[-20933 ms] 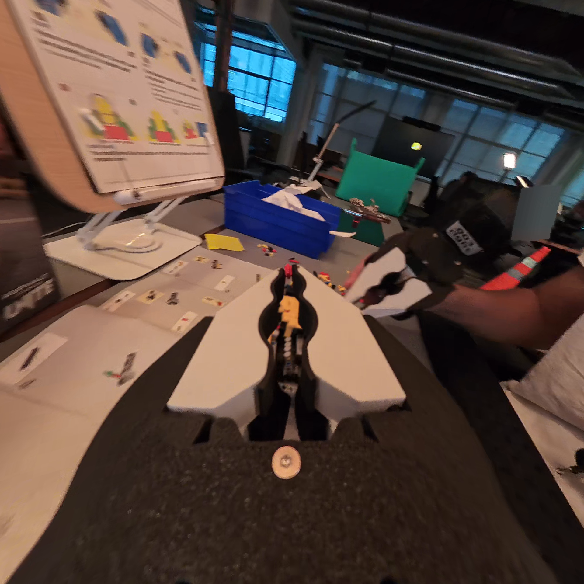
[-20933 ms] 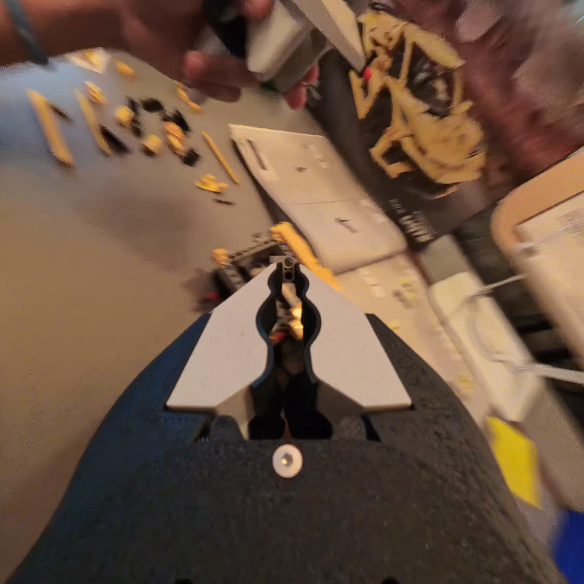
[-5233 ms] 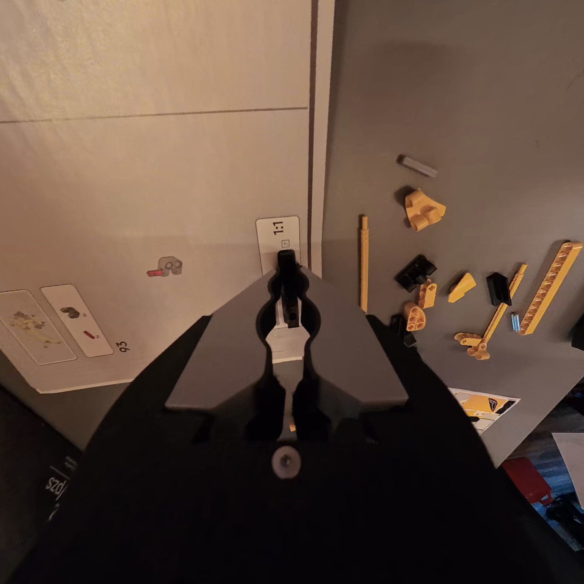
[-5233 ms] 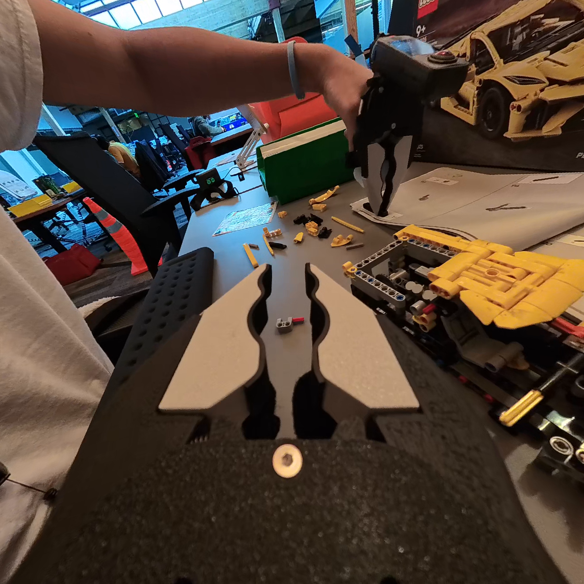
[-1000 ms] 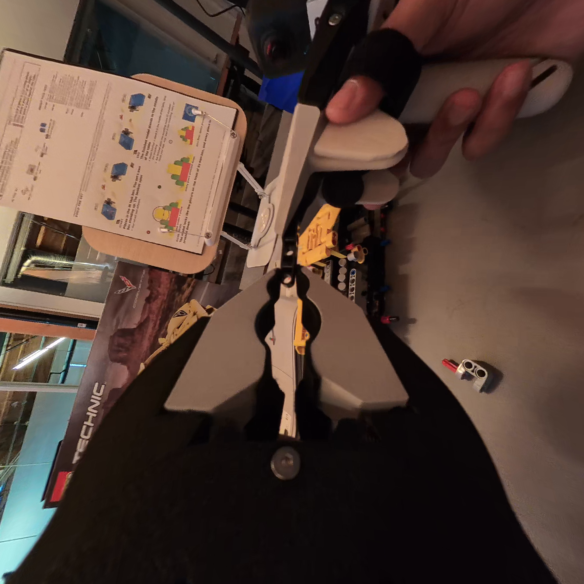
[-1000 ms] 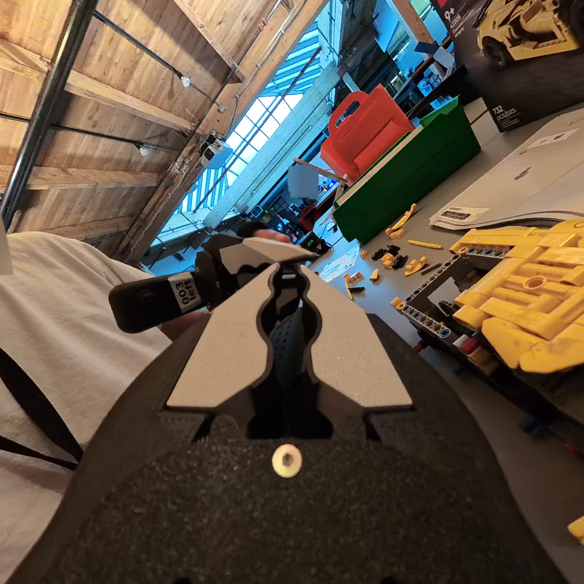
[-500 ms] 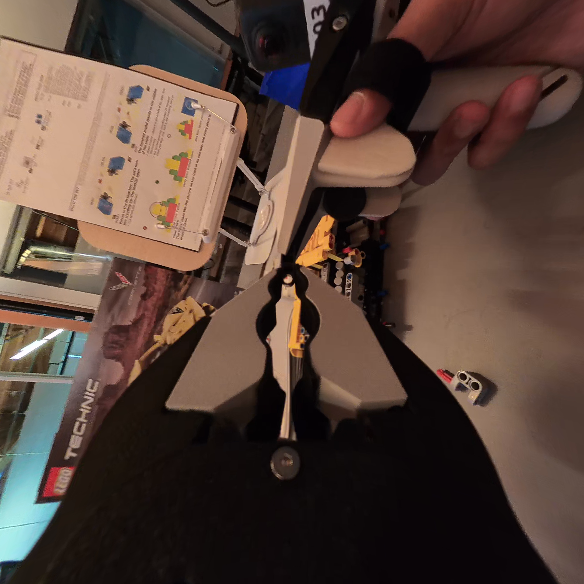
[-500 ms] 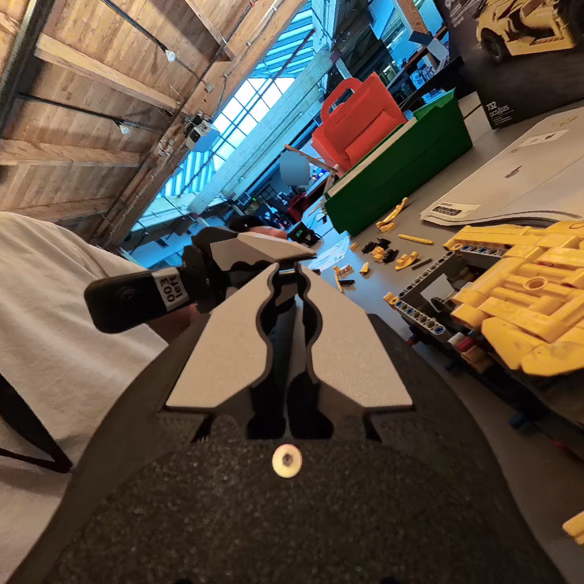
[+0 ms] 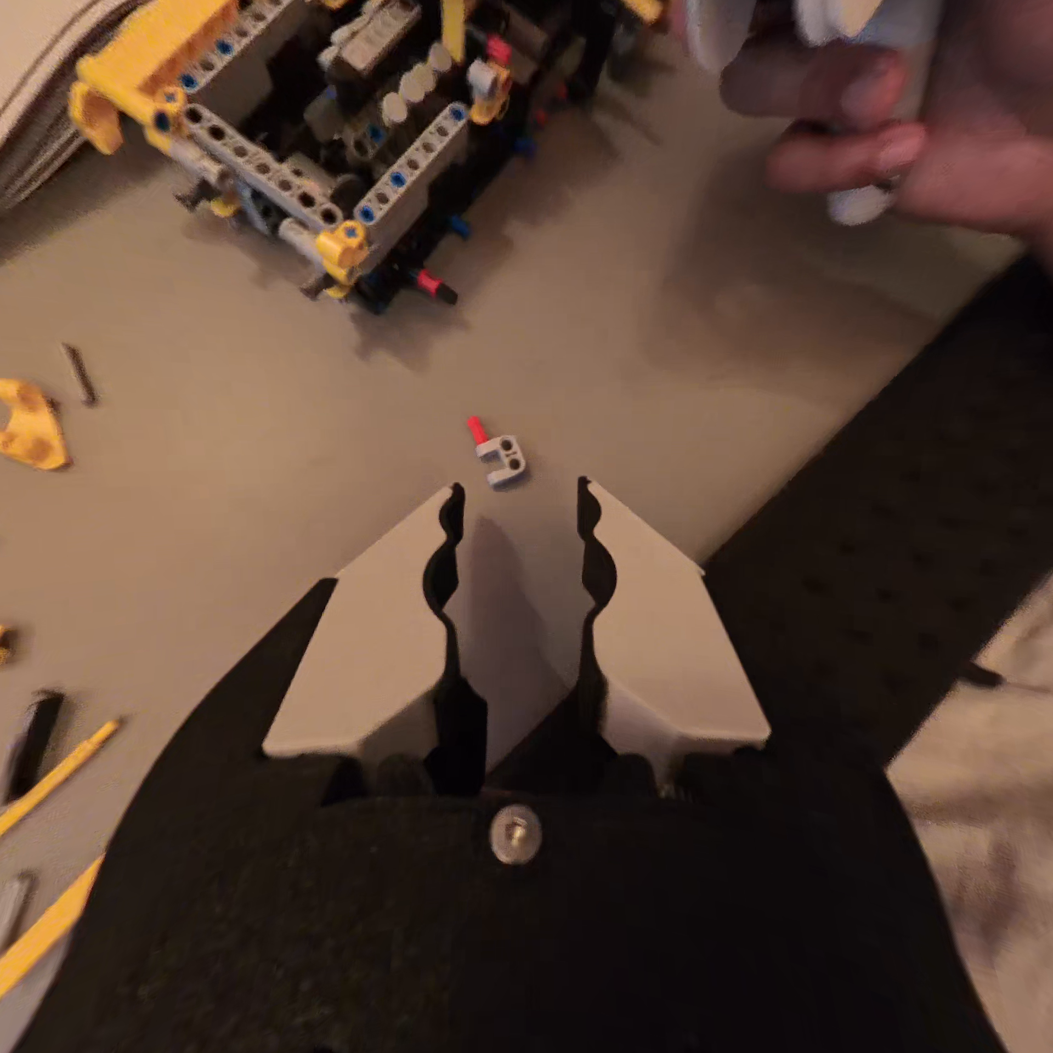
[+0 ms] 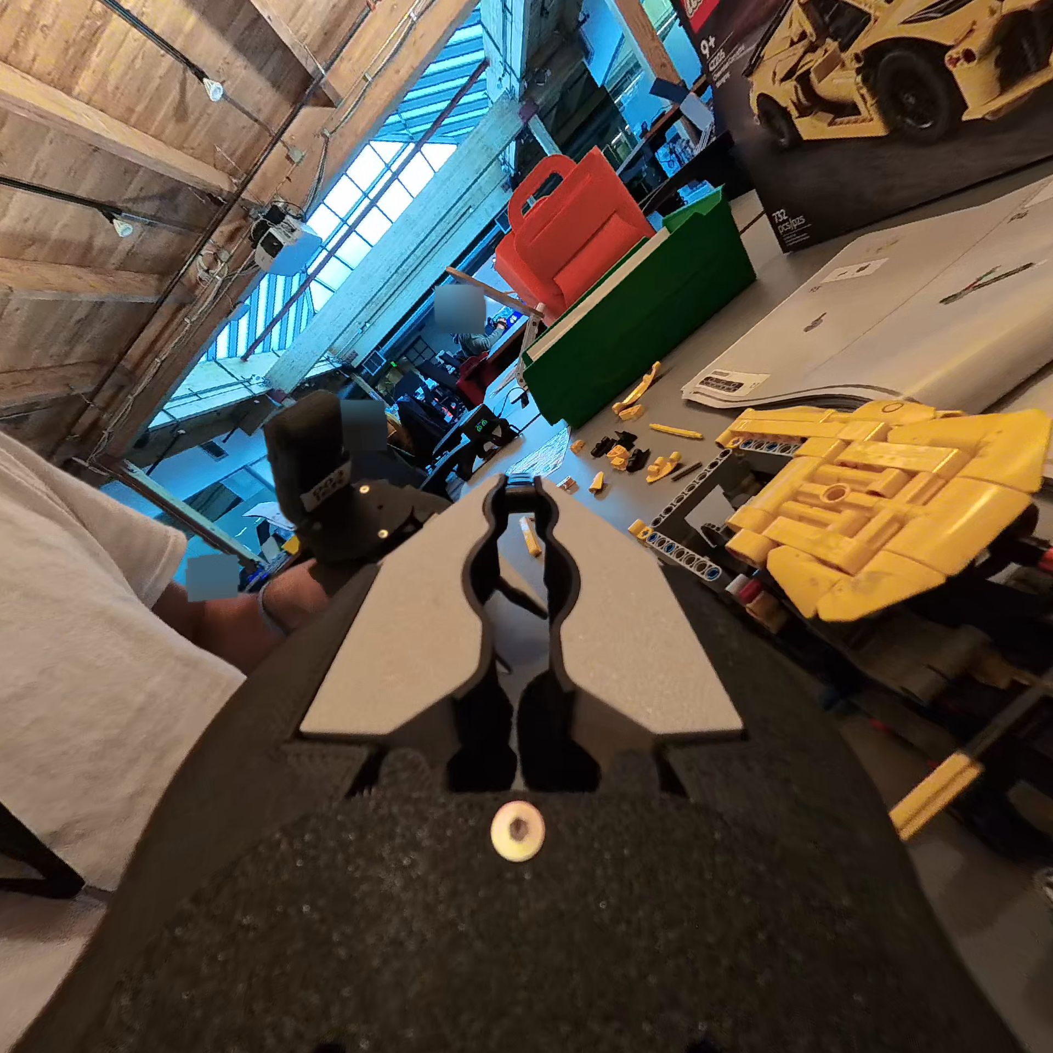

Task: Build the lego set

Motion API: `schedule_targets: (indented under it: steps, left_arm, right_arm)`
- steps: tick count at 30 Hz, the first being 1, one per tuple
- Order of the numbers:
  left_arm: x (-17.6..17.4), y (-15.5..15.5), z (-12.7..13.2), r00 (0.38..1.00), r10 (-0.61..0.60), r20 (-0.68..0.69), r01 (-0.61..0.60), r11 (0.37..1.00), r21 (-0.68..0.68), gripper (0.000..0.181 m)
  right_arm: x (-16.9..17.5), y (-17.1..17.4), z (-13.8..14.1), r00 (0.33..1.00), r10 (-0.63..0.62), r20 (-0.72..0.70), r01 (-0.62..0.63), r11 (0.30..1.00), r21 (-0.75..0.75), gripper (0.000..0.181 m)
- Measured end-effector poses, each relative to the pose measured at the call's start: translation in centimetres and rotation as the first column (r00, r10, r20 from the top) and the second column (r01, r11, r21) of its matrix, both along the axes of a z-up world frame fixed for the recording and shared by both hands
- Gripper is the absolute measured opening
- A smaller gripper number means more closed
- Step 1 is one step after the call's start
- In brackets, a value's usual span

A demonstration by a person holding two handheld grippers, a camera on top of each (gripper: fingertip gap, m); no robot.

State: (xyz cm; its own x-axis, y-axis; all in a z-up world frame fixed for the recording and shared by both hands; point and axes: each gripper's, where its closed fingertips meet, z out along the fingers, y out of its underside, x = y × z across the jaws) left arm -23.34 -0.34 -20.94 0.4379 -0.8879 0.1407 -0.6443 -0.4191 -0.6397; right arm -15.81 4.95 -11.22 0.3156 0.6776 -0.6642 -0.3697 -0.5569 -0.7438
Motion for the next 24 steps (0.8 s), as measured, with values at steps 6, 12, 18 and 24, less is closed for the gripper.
schedule_targets:
  steps: [6, 12, 18, 24]
  left_arm:
    - [1.1, 0.7, -1.2, 0.993, 0.096, -0.07, -0.092, 0.994, 0.061, 0.031]
    - [1.6, 1.2, -1.6, 0.992, 0.109, -0.062, -0.105, 0.992, 0.065, 0.007]
    - [1.5, 1.7, -1.5, 0.996, 0.087, 0.012, -0.087, 0.996, -0.001, 0.006]
    - [2.3, 2.5, 4.7, 0.846, 0.188, 0.499, -0.026, 0.95, -0.312, 0.006]
  right_arm:
    - [0.0, -0.1, -0.1, 1.0, 0.002, -0.006, -0.002, 1.0, -0.011, 0.007]
    - [0.3, -0.3, 0.4, 1.0, -0.005, -0.018, 0.005, 1.0, 0.003, 0.007]
    - [0.0, -0.4, 0.5, 1.0, 0.003, -0.028, -0.003, 1.0, 0.004, 0.007]
    - [-0.5, -0.5, 0.2, 1.0, 0.018, -0.024, -0.018, 1.0, -0.005, 0.007]
